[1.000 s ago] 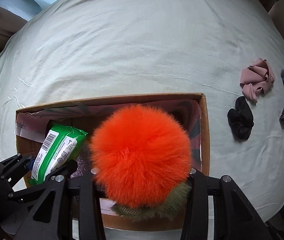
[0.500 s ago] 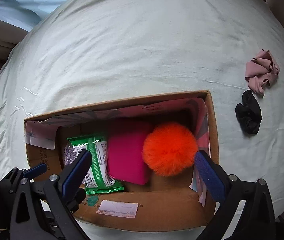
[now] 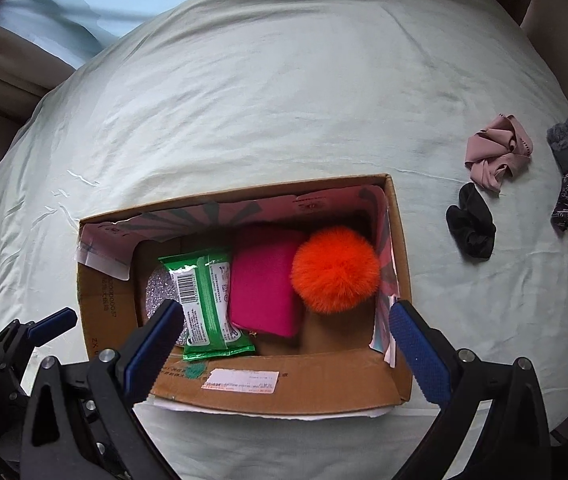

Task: Organize soft objects
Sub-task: 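Lower the wipes pack and pompom into the box and open both tools, then move both tools back toward the pink cloth and black scrunchie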

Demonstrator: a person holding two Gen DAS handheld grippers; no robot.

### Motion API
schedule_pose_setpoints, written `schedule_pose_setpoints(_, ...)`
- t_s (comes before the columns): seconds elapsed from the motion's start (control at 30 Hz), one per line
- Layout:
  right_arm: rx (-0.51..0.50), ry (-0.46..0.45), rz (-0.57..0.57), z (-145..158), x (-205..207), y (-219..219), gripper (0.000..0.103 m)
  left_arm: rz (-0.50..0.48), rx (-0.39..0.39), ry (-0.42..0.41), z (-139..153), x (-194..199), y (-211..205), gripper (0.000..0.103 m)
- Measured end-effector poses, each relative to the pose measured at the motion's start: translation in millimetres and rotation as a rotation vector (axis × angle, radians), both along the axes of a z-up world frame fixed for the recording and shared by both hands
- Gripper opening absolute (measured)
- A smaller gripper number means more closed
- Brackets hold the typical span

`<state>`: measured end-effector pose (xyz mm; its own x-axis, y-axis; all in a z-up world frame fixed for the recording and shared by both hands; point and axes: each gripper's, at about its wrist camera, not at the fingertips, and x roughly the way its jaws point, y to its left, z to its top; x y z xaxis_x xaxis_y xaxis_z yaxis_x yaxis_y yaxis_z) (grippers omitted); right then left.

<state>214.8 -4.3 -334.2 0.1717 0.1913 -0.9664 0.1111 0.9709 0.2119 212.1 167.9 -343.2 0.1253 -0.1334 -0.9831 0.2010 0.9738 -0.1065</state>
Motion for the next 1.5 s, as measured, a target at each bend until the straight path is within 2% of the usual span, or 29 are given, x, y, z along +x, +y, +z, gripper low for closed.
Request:
schedule_pose_setpoints(0.13,-0.006,-0.038,0.007,18,-12,2,0.102,0.007,-0.009,-0.054,26,-16,3,0.103)
schedule_pose_setpoints(0.4,-0.045,-0.135,0.063,75,-50,11,0.102,0.026,-0.003,-0.164,76,-51,12,0.103)
schedule_pose_setpoints(0.53,-0.113,-0.207,0.083,104,-75,13,0.102,0.048,0.012,-0.23,99,-72,19,0.103)
schedule_pose_setpoints(0.67,-0.148,-0.34,0.056,143,-107,4,0.102,0.085,-0.013,-0.35,133,-103,24,0.103)
schedule_pose_setpoints(0.87,-0.217,-0.578,-0.002,201,-156,-13,0.102,0.13,-0.01,-0.536,189,-145,19,0.103)
schedule_pose_setpoints(1.1,-0.234,-0.741,-0.049,246,-196,-38,0.102,0.186,0.01,-0.714,247,-187,-7,0.103)
schedule_pose_setpoints(1.2,-0.251,-0.803,-0.052,264,-211,-57,0.102,0.228,0.012,-0.735,259,-195,-25,0.103)
schedule_pose_setpoints(1.3,-0.248,-0.824,-0.055,272,-220,-81,0.102,0.244,0.015,-0.749,265,-198,-48,0.103)
schedule_pose_setpoints(1.5,-0.253,-0.805,-0.084,262,-219,-141,0.102,0.261,0.008,-0.731,257,-187,-105,0.103)
